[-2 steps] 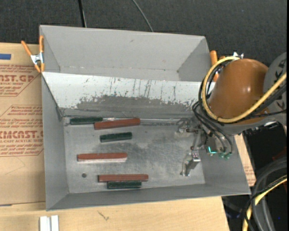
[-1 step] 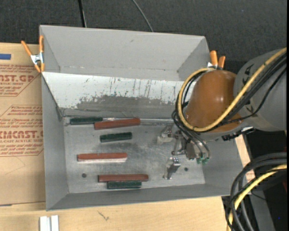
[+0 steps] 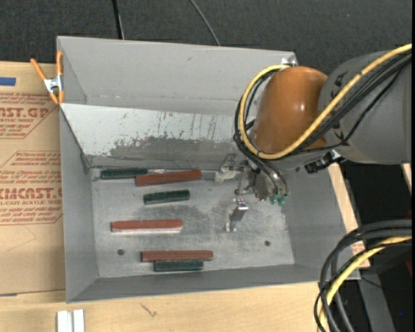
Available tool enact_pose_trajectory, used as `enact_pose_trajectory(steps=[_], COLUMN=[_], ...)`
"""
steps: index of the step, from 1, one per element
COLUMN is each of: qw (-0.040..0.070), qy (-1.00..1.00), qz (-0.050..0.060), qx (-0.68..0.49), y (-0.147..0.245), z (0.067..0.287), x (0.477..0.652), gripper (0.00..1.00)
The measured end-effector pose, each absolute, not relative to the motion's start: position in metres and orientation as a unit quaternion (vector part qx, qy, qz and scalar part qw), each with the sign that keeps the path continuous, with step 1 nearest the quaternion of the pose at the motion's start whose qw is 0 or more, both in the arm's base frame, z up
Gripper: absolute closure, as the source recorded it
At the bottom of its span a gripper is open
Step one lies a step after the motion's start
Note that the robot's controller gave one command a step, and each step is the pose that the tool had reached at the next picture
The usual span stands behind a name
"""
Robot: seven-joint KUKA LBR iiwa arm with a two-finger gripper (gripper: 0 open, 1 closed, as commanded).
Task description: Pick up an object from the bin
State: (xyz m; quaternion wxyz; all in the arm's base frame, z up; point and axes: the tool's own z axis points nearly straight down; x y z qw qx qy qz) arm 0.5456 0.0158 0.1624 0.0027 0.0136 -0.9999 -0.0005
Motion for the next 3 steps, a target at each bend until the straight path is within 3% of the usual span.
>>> enact_pose_trajectory(steps=[1,2,3], qw=[-0.002,-0.001,-0.001], qy=[-0.996,-0.996,-0.996], qz=[0.000,0.000,0.000], qx=[0.088,0.087,0.088], y=[0.0665,0.0670,0.0670], z=[0.0754,0.0729,0.0729], x=[0.5408,0.5394,0.5395], gripper=[1.00,0.00,0.00])
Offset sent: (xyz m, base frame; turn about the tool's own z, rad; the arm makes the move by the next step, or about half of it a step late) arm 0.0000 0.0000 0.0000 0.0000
